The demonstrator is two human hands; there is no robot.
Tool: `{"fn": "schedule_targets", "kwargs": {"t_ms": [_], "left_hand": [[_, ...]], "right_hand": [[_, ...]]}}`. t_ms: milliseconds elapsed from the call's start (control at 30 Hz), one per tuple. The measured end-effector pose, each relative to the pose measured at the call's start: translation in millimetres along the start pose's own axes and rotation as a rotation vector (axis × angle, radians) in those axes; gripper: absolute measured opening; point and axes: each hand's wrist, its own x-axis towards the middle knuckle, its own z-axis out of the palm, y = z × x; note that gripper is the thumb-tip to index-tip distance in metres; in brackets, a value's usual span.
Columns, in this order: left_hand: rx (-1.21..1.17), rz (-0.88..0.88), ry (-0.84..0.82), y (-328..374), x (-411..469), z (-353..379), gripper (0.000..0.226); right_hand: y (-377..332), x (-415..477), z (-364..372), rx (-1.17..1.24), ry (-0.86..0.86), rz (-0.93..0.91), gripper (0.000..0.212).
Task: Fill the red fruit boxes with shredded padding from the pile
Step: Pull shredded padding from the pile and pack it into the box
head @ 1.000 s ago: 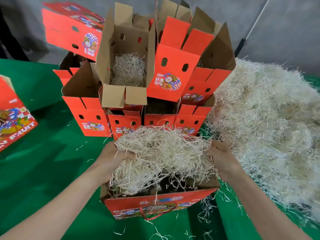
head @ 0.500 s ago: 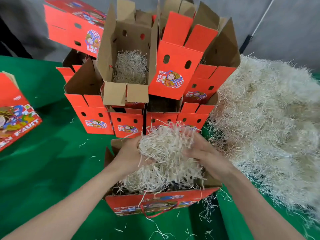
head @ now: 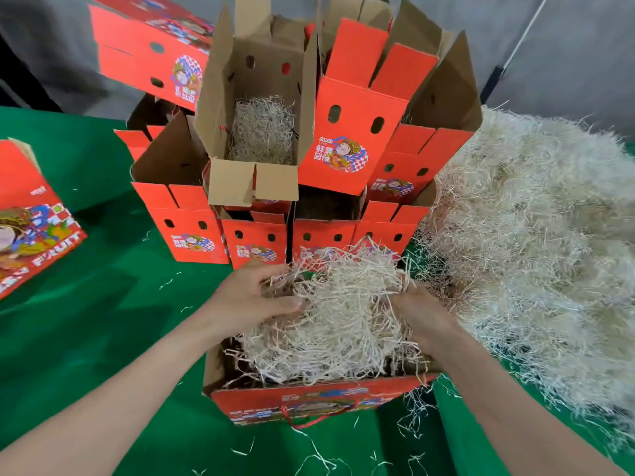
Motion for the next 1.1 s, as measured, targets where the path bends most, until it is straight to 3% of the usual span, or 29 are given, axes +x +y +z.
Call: {"fn": "schedule_targets", "kwargs": {"t_ms": [100, 200, 267, 300, 333, 400, 500, 567, 633, 700, 767, 867, 933, 1000, 1067, 1100], "left_hand": [[0.132, 0.176, 0.144, 6, -1, 6, 0.055], [0.067, 0.081, -0.133, -1, -8, 11, 0.082], [-0.139, -0.028, -0.317, 0, -13, 22, 0.057], [-0.23, -0.067, -0.328, -3, -10, 32, 0.035], [-0.284, -0.077, -0.285, -6, -6, 40, 0.023], [-0.276, -0.039, -0.123, -5, 3, 52, 0.035], [-0.241, -0.051, 0.06, -2, 10, 46, 0.023], [-0.339, -0.154, 0.178, -10, 15, 27, 0.025], [-0.293, -0.198, 0.227, -22, 14, 9, 0.046], [-0.252, -0.196, 0.236, -29, 11, 1, 0.056], [-0.276, -0.183, 0.272, -27, 9, 2, 0.039], [-0.357, -0.232, 0.361, -25, 13, 4, 0.05], [-0.426, -0.25, 0.406, -25, 15, 4, 0.042], [-0.47, -0.259, 0.38, -18, 17, 11, 0.017], [-0.498, -0.314, 0.295, -5, 18, 24, 0.021], [-0.569, -0.35, 0.24, 2, 18, 30, 0.021]], "right_hand": [[-6, -4, 4, 0.053, -0.035, -0.006, 0.049], [-10, -10, 5, 0.016, -0.056, -0.04, 0.026], [-6, -12, 6, -0.049, -0.135, -0.074, 0.03], [-4, -13, 8, -0.087, -0.206, -0.071, 0.044], [-1, -13, 12, -0.127, -0.283, -0.053, 0.06], [2, -13, 23, -0.24, -0.373, -0.011, 0.082], [6, -9, 30, -0.464, -0.334, -0.121, 0.03], [8, -8, 20, -0.557, -0.26, -0.129, 0.031], [8, -6, 2, -0.613, -0.207, -0.089, 0.03], [5, -4, -10, -0.665, -0.187, -0.044, 0.046], [3, -1, -16, -0.674, -0.198, -0.005, 0.066], [-3, -4, -21, -0.657, -0.158, 0.002, 0.072], [-6, -8, -23, -0.699, -0.147, -0.013, 0.077], [-15, -15, -14, -0.614, -0.233, -0.017, 0.088], [-20, -19, 3, -0.581, -0.379, -0.008, 0.102], [-21, -21, 14, -0.609, -0.432, -0.035, 0.094]]}}
